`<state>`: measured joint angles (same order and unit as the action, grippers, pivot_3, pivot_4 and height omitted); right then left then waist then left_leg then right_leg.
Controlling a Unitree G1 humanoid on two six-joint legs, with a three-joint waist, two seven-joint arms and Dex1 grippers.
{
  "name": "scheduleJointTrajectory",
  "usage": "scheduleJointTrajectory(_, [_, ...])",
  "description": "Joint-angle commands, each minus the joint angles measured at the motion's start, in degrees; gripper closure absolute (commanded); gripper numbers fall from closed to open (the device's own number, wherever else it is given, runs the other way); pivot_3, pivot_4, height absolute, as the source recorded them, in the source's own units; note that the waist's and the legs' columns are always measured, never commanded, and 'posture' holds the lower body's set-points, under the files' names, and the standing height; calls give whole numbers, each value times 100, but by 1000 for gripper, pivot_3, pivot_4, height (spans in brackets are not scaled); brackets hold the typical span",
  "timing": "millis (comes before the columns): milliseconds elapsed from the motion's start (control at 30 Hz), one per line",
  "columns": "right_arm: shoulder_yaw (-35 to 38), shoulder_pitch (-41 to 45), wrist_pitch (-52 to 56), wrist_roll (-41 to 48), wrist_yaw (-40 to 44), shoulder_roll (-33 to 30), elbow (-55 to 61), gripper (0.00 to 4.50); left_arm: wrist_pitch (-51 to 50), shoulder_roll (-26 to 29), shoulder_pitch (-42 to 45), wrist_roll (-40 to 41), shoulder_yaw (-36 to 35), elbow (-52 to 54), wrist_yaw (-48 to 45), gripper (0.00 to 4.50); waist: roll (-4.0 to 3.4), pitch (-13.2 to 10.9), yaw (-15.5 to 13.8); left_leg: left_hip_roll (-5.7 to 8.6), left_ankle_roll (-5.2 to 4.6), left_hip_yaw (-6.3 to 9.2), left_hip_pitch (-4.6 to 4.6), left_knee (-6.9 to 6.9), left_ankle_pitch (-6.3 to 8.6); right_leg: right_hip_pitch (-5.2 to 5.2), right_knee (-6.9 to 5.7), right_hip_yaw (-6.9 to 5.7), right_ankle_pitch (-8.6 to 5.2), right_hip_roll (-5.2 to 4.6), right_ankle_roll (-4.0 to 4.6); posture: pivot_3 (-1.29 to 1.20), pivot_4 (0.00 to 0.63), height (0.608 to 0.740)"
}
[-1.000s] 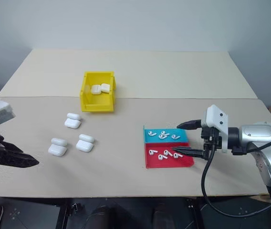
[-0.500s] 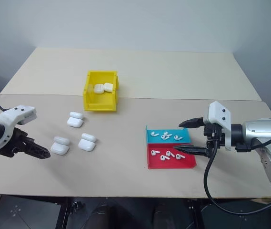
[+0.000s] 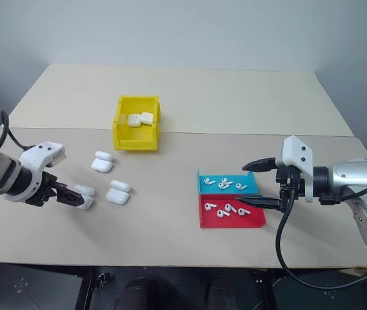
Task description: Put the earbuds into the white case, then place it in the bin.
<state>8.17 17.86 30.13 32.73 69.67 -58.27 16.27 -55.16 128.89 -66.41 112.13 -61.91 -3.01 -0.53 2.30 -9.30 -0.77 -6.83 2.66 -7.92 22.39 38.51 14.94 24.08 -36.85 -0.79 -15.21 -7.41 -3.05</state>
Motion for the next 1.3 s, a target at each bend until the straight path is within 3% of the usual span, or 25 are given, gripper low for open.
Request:
scheduleJointTrajectory(33, [172,63,-94,39,-24,0,64,0,113,11,-133,2,-377,8,199,24,0,0,3,0,0,0,0,0,0,0,-1,0,0,0,0,0,150,740])
scheduleJointTrajectory(633, [302,-102,-34,112,-100,-17,241,0,706,11,-1196,-70,-917,154,484,24,-1,0,0,0,1,0,-2,0,0,-2,-2,0,0,0,0,0,150,740])
scheduleJointTrajectory(1167, [399,-145,85,162,-109,-69,352,0,1074,11,-1584,-173,-1136,229,533,24,-1,1,-5,0,1,0,-3,0,0,-3,-1,-1,0,0,1,0,150,740])
scheduleJointTrajectory(1300, [391,-146,76,158,-125,-55,349,0,1271,11,-1754,-245,-1167,137,534,948,-1,1,0,0,1,0,-3,0,0,-3,-1,-1,0,0,1,0,150,740])
